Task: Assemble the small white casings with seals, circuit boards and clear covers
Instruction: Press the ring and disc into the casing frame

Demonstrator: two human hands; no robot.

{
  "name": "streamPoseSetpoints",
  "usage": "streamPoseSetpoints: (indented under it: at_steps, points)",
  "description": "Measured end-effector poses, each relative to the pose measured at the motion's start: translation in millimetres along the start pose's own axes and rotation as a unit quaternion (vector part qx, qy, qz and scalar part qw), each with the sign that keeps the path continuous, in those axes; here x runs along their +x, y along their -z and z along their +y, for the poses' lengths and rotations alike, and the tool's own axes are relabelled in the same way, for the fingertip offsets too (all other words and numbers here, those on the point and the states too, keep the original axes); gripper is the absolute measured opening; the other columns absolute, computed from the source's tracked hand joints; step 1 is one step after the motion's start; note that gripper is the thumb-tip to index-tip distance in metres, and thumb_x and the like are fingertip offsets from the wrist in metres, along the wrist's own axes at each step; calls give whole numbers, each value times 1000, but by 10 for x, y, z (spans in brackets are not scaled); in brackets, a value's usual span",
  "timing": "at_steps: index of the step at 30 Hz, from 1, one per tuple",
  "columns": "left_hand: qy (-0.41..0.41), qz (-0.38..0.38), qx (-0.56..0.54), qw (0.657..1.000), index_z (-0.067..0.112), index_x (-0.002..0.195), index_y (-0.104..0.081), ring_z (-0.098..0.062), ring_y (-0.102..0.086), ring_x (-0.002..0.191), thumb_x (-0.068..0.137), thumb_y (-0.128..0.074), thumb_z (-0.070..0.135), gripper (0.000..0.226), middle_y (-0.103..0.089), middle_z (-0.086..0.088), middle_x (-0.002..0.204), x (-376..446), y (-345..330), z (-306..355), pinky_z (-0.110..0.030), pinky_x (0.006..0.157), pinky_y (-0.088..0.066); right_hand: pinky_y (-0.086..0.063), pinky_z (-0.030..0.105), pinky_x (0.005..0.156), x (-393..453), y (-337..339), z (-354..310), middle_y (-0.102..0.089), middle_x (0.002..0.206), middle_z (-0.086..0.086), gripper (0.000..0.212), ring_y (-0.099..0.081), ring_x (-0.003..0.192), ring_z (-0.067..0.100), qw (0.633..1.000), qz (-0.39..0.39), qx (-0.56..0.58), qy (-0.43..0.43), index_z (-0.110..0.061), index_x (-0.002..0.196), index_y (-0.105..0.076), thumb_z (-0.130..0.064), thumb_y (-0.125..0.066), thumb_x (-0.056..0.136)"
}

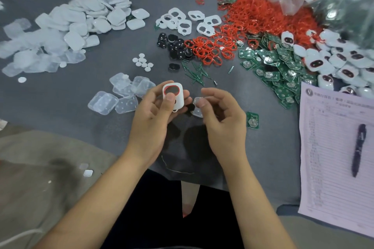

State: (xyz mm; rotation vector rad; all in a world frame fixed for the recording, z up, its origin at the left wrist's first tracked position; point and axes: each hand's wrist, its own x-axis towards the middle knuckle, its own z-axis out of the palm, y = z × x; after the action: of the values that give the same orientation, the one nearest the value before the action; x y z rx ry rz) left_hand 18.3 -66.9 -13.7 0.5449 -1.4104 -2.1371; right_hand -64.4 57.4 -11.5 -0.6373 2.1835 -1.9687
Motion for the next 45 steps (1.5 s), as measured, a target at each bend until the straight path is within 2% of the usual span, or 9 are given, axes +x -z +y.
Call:
streamPoseSetpoints:
  at_steps: [4,9,11,13,20,23,29,34,45]
  points:
    - [-18,-12,29,999,29,121,-64,-15,-67,104,100,-61,42,25,-76,-6,117,-16,-2,10,-21,80,-51,-52,20,69,3,44,18,-75,90,-9,17,-68,78,4,999,3,46,-22,-22,113,-75,-14,-69,99]
    - [-22,-14,39,999,33,110,-65,-10,-65,91,97,-66,50,21,-77,-5,117,-24,-6,5,-16,69,-47,-56,26,82,6,40,26,-77,97,-1,23,-73,90,13,998,-4,55,-23,-26,115,-76,-11,-70,97]
    - [-21,-5,39,999,35,103,-69,-11,-63,78,96,-69,45,12,-77,-2,109,-22,-8,-10,-20,68,-50,-55,28,77,1,37,24,-76,95,-2,23,-71,86,12,998,-5,55,-26,-27,113,-76,-12,-70,98]
    - [-14,4,29,999,29,100,-71,-13,-71,83,99,-69,34,5,-76,1,99,-21,-5,-22,-22,73,-57,-51,25,69,-5,35,17,-76,92,-3,19,-67,77,7,998,-3,60,-25,-26,111,-76,-14,-69,99]
    - [32,-10,11,999,5,113,-72,-24,-76,104,101,-65,15,17,-78,-8,108,0,-18,-15,-24,88,-58,-51,23,53,-18,34,-24,-71,80,5,14,-62,60,12,996,9,85,-9,-11,106,-79,-7,-68,99]
    - [33,-22,16,999,12,109,-76,-23,-74,109,97,-68,23,18,-78,-9,110,-4,-17,3,-24,92,-57,-56,26,55,-35,26,-45,-73,77,8,16,-68,67,16,993,-6,118,-25,-13,105,-78,-3,-69,97]
    - [9,-53,48,997,16,123,-63,-18,-76,90,101,-65,18,22,-78,-4,107,25,17,-27,-24,77,-59,-56,29,55,-28,25,-44,-72,79,8,6,-68,67,20,990,2,136,-25,-8,101,-71,-5,-67,99]
    - [20,-45,4,999,27,124,-61,-17,-75,90,97,-64,18,29,-77,-2,101,61,36,-50,-26,83,-59,-56,28,55,-23,30,-40,-72,79,3,5,-68,67,18,990,2,140,-30,-5,101,-69,-4,-64,100]
    - [13,-45,34,998,17,140,-52,-11,-66,75,103,-59,7,39,-73,2,92,52,37,-58,-24,71,-56,-50,25,51,-5,15,-6,-64,70,2,9,-58,55,15,993,35,104,-33,-8,96,-68,-12,-63,102]
